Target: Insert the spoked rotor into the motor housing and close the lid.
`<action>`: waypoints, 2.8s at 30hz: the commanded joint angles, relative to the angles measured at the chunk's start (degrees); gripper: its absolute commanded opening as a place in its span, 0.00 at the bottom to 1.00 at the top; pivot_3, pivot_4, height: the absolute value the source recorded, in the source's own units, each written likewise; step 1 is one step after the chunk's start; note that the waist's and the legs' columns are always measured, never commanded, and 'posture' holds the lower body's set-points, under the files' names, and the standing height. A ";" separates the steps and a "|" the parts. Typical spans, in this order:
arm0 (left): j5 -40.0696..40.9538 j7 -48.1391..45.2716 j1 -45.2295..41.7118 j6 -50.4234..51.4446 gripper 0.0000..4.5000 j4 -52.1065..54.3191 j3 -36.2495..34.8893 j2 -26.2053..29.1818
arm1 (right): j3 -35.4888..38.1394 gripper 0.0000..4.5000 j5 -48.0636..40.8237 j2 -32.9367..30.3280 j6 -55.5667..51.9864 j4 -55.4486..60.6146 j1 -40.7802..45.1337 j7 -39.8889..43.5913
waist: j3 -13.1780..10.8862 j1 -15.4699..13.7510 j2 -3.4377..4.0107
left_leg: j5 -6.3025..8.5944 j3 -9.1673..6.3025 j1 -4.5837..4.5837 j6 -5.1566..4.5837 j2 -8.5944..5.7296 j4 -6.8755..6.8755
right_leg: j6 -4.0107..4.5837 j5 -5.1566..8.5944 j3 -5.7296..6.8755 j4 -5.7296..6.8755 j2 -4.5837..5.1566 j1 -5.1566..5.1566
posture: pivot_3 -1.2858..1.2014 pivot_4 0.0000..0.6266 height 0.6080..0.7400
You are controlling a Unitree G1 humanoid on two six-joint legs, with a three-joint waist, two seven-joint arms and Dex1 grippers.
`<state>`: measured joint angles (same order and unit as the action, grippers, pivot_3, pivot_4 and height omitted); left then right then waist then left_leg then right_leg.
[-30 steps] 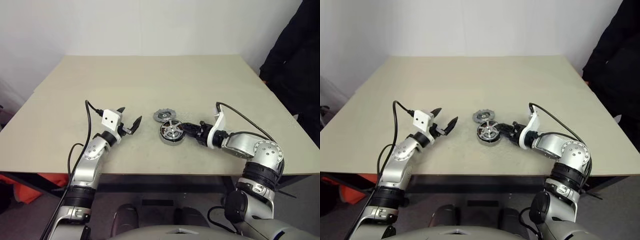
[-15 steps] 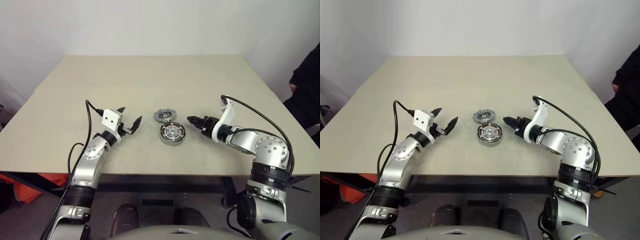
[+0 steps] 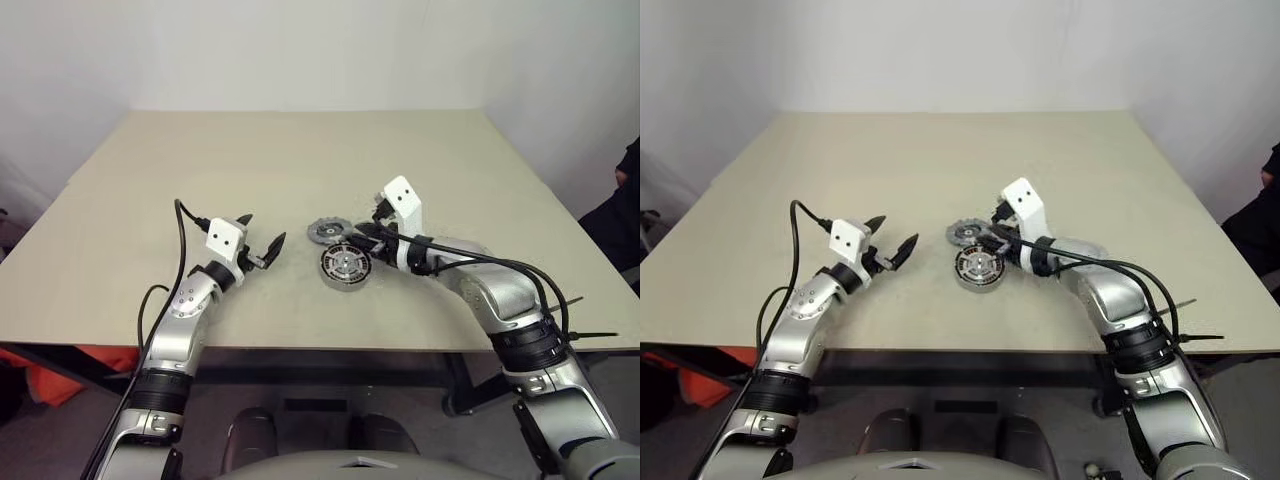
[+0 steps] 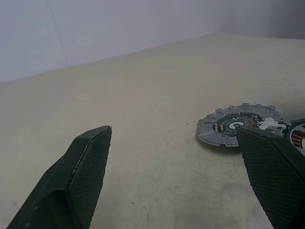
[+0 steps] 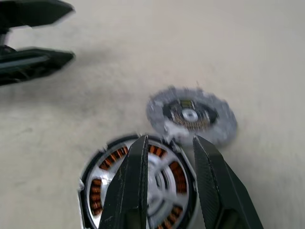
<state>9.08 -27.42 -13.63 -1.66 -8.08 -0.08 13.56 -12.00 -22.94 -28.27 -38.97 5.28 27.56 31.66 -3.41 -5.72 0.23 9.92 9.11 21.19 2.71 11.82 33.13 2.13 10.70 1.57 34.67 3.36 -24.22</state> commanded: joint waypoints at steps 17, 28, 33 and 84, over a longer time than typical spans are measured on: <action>0.15 0.87 0.23 -1.14 0.97 3.05 -1.09 0.78 | -3.27 0.36 8.38 4.53 2.25 -5.41 -3.92 3.42 | 0.04 0.18 -0.05 | 0.02 0.00 -0.21 -0.03 0.02 0.06 | 0.01 0.00 -0.02 0.04 0.00 0.18 | 0.52 0.00 1.00; 0.18 0.76 -0.45 -1.30 0.97 2.15 -0.95 0.63 | 1.61 0.36 6.97 2.27 12.02 -0.18 0.42 11.43 | 0.04 0.14 -0.05 | 0.02 0.00 -0.18 -0.03 0.02 0.09 | 0.01 0.00 -0.01 0.04 0.00 0.18 | 0.52 0.00 1.00; 0.16 0.69 -1.17 -1.45 0.97 1.54 -0.84 0.44 | -1.07 0.36 11.15 -4.87 22.94 -4.08 4.80 23.17 | 0.04 0.02 -0.06 | 0.05 0.00 -0.16 -0.08 0.02 0.09 | 0.02 -0.01 -0.01 0.05 0.01 0.17 | 0.52 0.00 1.00; 5.87 -11.53 1.01 15.03 0.97 10.28 4.29 4.13 | -21.38 0.14 52.04 0.94 89.49 -65.66 34.88 30.85 | -0.02 2.23 -0.13 | 0.22 0.01 -0.06 -0.38 0.15 0.63 | 0.56 -0.31 0.04 0.32 -0.05 0.15 | 0.52 0.00 1.00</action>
<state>15.07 -39.27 -12.32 14.75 1.26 4.60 17.75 -33.01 28.59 -27.78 50.07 -59.98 61.36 63.40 -3.43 -3.49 0.10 10.14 9.12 21.12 2.33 11.97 33.77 2.69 10.40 1.61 34.99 3.31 -24.05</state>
